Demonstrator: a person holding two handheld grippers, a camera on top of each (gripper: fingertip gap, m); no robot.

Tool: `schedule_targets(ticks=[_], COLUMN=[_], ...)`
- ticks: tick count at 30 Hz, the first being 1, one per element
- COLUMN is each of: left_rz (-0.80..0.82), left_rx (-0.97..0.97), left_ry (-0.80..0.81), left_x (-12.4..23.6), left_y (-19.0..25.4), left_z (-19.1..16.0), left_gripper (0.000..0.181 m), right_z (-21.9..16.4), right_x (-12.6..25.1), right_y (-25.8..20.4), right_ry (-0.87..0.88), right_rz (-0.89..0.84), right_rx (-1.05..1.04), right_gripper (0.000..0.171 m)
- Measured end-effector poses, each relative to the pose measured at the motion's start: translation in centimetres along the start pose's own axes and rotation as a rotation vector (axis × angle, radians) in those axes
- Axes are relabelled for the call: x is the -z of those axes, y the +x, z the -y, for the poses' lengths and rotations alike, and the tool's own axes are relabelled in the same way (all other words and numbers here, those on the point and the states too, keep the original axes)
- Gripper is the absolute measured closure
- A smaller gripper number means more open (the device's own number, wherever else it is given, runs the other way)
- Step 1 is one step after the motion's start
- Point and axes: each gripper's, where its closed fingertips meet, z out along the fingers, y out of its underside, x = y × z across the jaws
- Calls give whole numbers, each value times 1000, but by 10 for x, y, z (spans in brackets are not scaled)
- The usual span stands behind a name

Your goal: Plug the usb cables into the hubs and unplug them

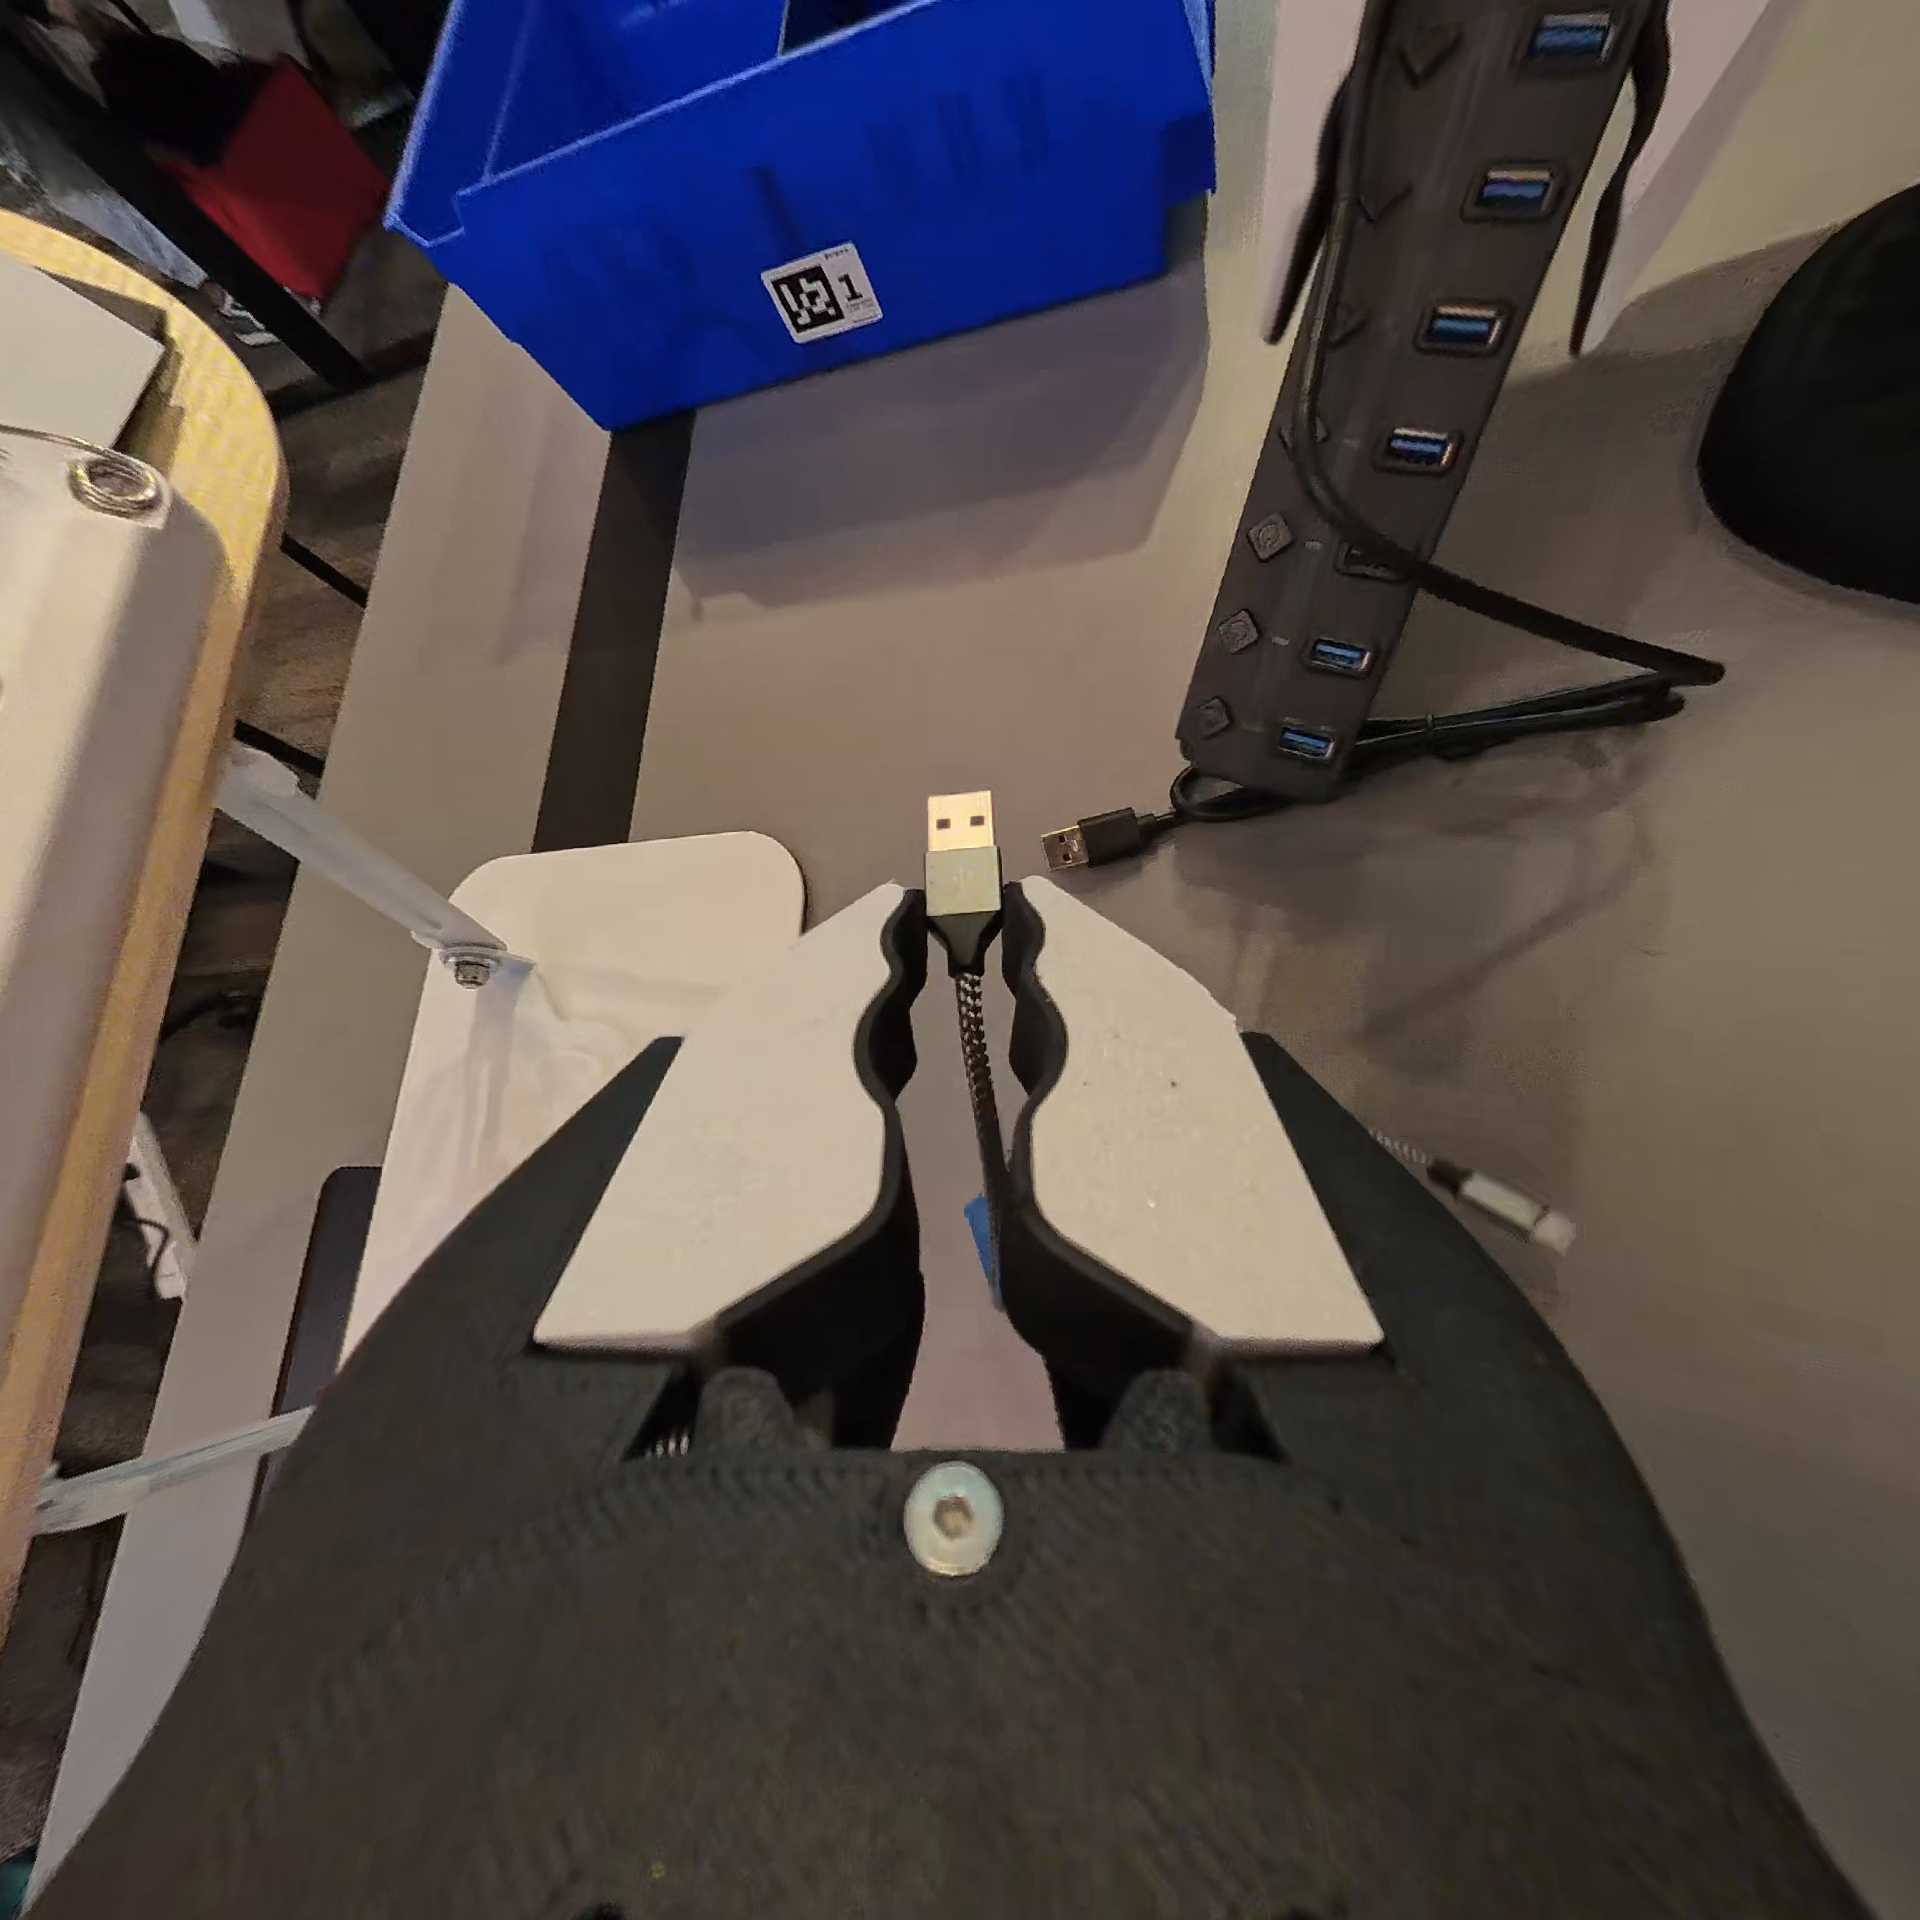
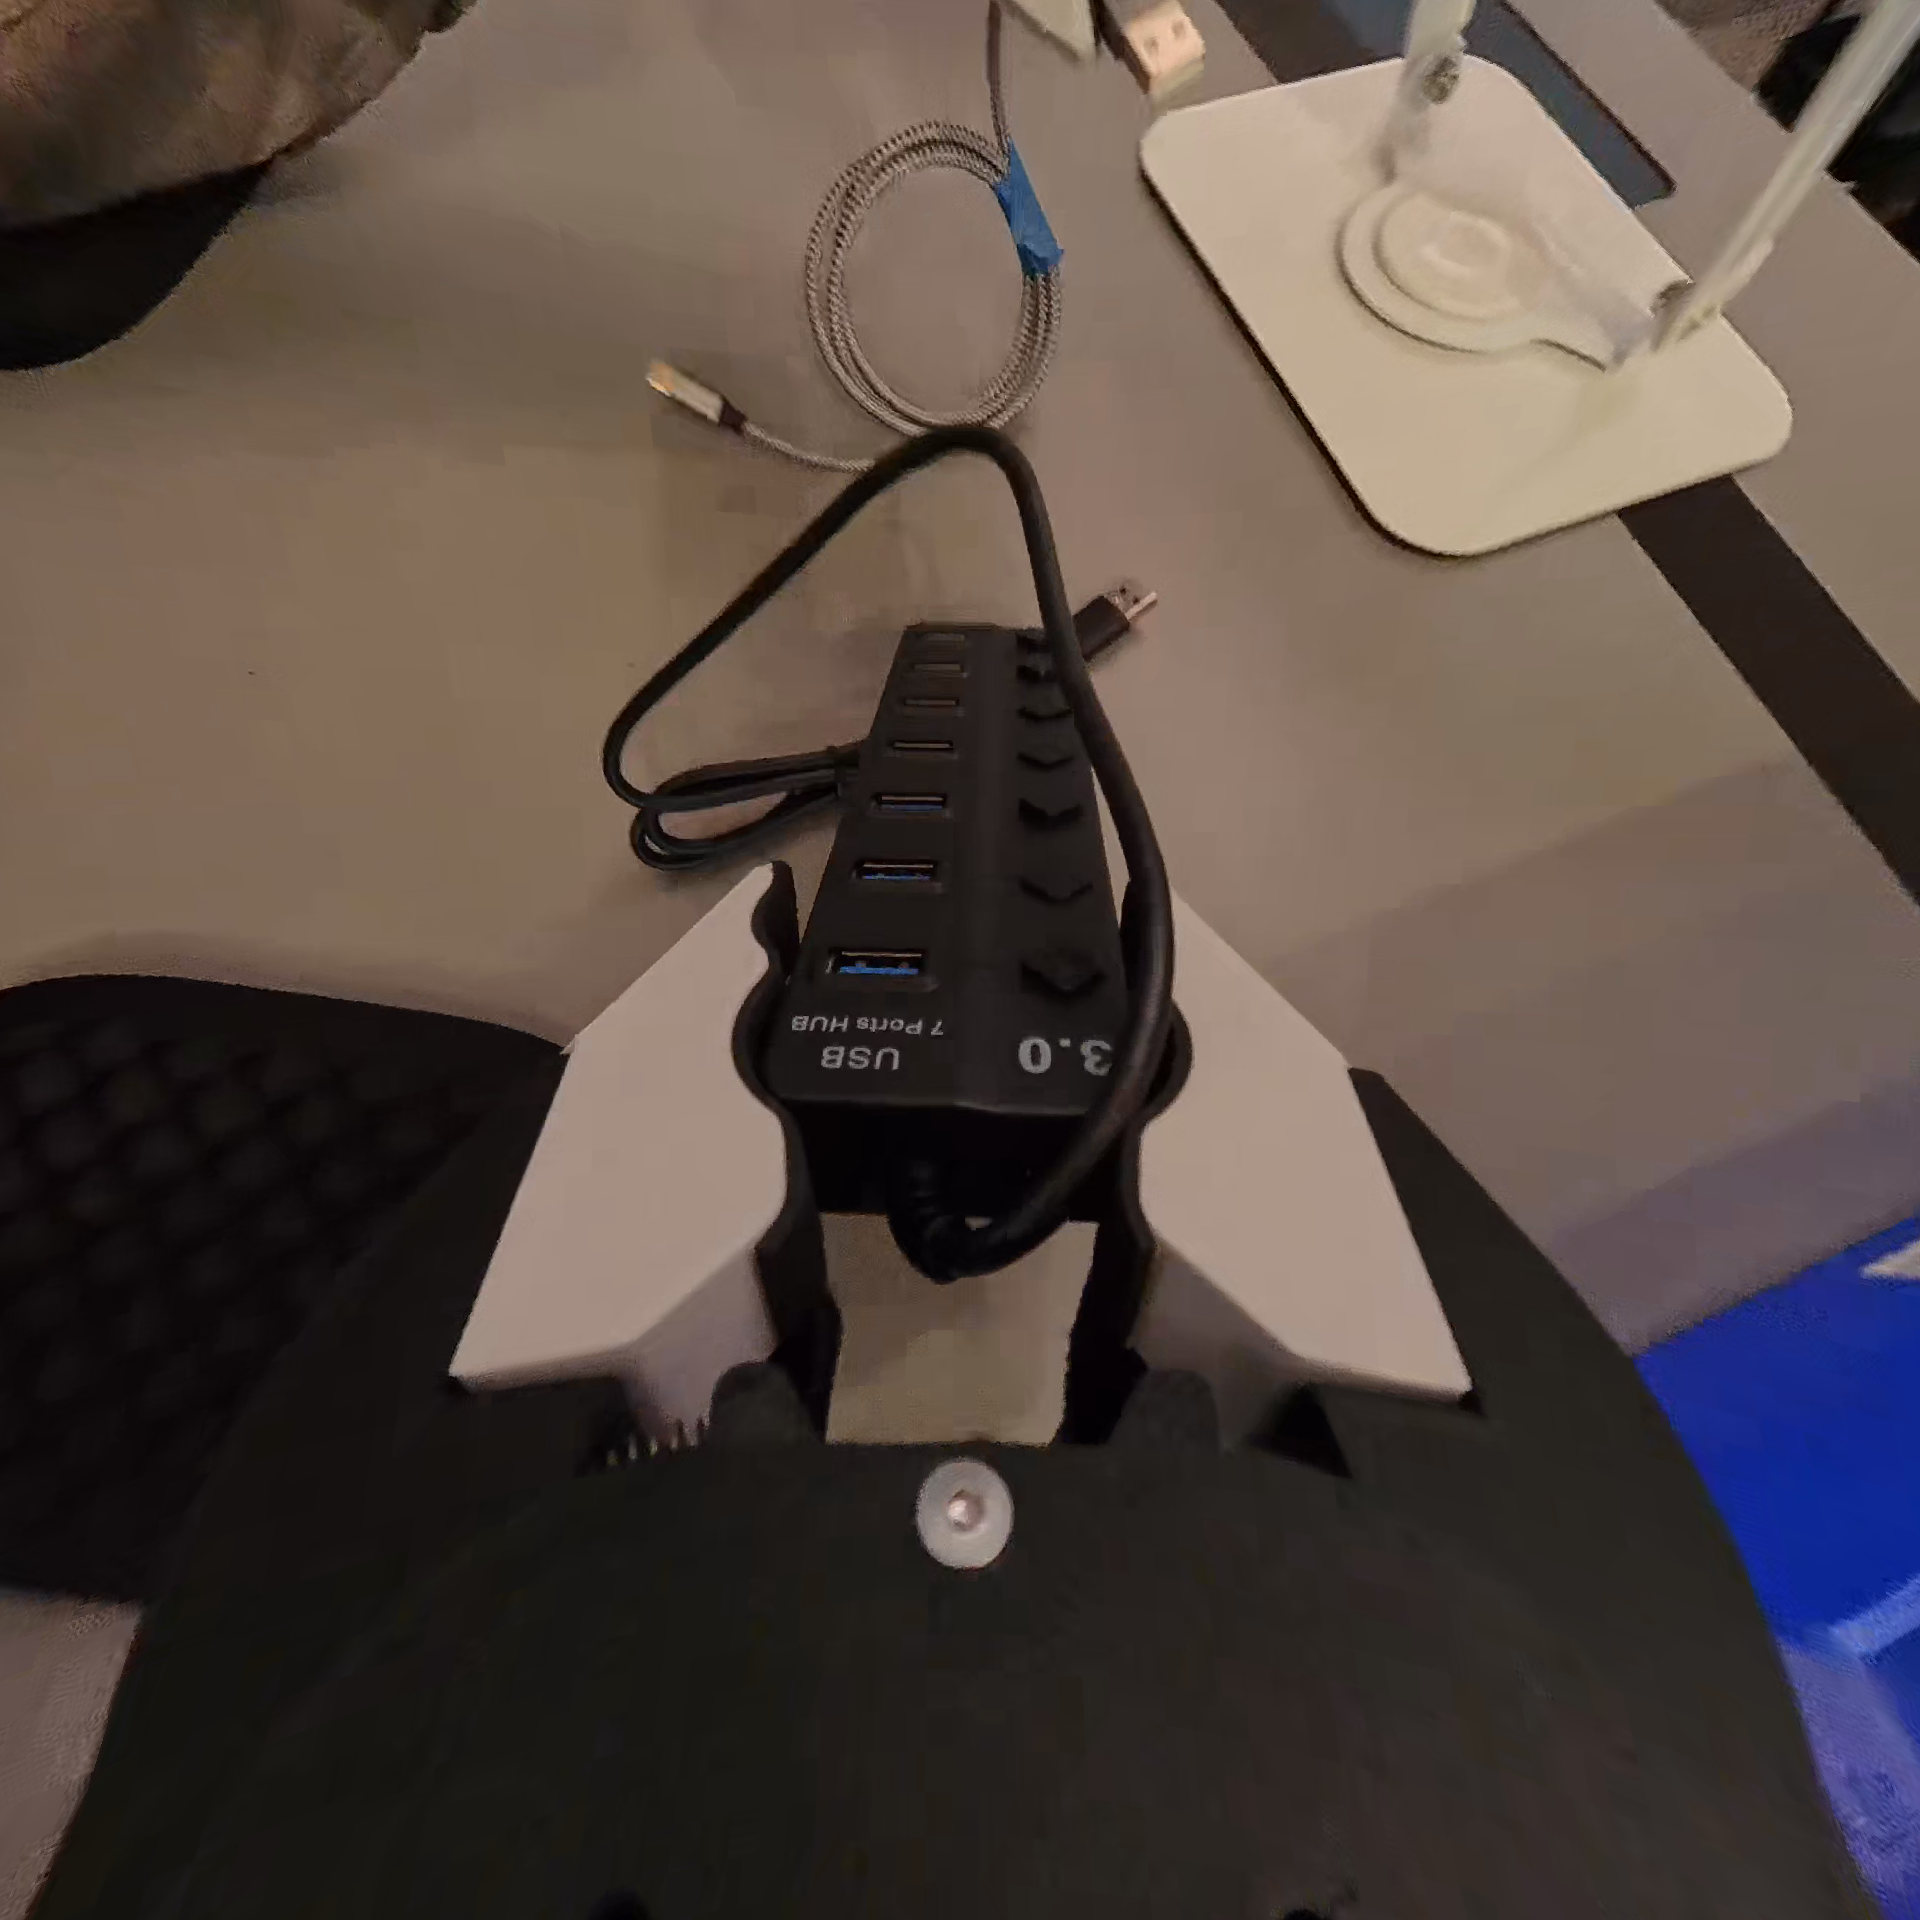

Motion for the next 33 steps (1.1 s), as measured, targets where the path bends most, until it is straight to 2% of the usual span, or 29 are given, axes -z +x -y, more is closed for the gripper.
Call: schedule_targets(ticks=[5,11,17,20,22,24,27,29,31,33], left_rz=[-12,-42,-67,-74,-84,-87,-94,-111,-145,-178], left_rx=[-18,-36,-40,-55,-55,-59,-53,-31,0,33], left_ry=[21,42,44,31,33,39,55,105,167,224], left_x=[-5,-12,-21,-27,-28,-28,-25,-18,-10,-1], left_y=[6,15,21,25,27,28,29,30,33,37], left_z=[9,19,20,19,20,22,26,35,47,61], left_gripper=[167,167,167,167,167,167,167,168,167,168], right_z=[-30,-70,-73,-76,-76,-79,-76,-71,-34,17], right_x=[-9,-22,-23,-23,-21,-18,3,29,55,70], right_y=[-5,-7,-6,-11,-13,-11,-8,2,13,19], right_ry=[42,-62,-138,-163,-165,-181,-203,-280,-254,-221], right_rz=[-44,-86,-113,-62,-52,-66,-103,-218,-386,-576], right_rx=[-62,-86,-49,-104,-111,-100,-60,57,215,421], right_gripper=[109,109,107,90,98,96,92,98,120,129])
